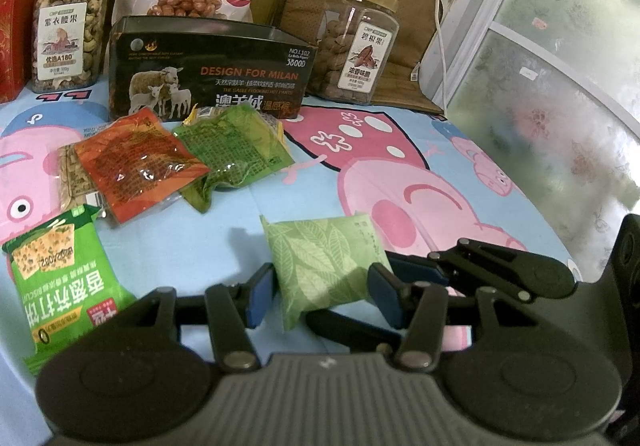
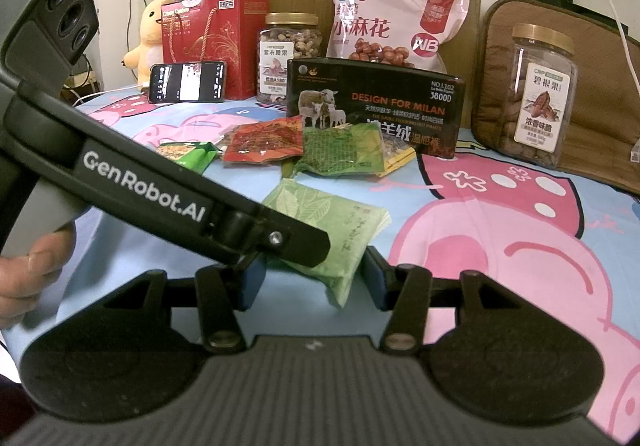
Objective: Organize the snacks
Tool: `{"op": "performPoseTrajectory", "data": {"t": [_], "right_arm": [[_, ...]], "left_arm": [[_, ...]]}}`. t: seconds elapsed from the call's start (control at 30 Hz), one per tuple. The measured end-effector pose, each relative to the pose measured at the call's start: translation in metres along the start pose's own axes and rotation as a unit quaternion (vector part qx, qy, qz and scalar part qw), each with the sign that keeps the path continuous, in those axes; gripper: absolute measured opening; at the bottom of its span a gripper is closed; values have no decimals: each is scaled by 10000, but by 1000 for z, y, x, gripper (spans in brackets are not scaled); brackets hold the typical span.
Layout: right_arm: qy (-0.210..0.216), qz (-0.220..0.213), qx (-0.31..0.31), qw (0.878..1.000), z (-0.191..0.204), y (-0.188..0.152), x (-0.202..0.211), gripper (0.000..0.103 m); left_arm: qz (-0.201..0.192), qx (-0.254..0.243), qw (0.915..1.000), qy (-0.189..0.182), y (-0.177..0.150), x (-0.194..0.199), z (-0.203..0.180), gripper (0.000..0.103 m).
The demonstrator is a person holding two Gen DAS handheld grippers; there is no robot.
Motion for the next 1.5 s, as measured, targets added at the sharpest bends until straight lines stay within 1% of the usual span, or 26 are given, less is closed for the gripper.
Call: {"op": "performPoseTrajectory", "data": {"t": [0.47, 0.57, 0.77, 0.9, 1.5], "right_arm": [[-66, -34, 99, 9999, 8, 0, 1, 53], [-141, -129, 223, 9996, 10, -1, 4, 53], [-178, -435, 219, 9987, 14, -1, 13, 52], [-172, -533, 175, 9983, 14, 0, 16, 52], [-80, -576, 74, 9983, 14, 0, 17, 52]], "left_arm": [[-27, 14, 10000, -47, 0, 2, -2, 50], [-105, 13, 9999, -91, -1, 7, -2, 50], [-238, -85, 9997, -63, -3, 17, -5, 50], [-275, -107, 9996, -24, -3, 20, -7, 50], [-289, -141, 9995, 71, -4, 21, -10, 50]]}}
Point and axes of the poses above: each gripper's, at about its wrist camera, not at the fingertips, and x roughly against the way its jaws point, z to its left, y to its top, the point moved 7 cm from there along -x, roughly the way its jaws point, and after that the axes turned 13 degrees about z, right-handed, at the moved point
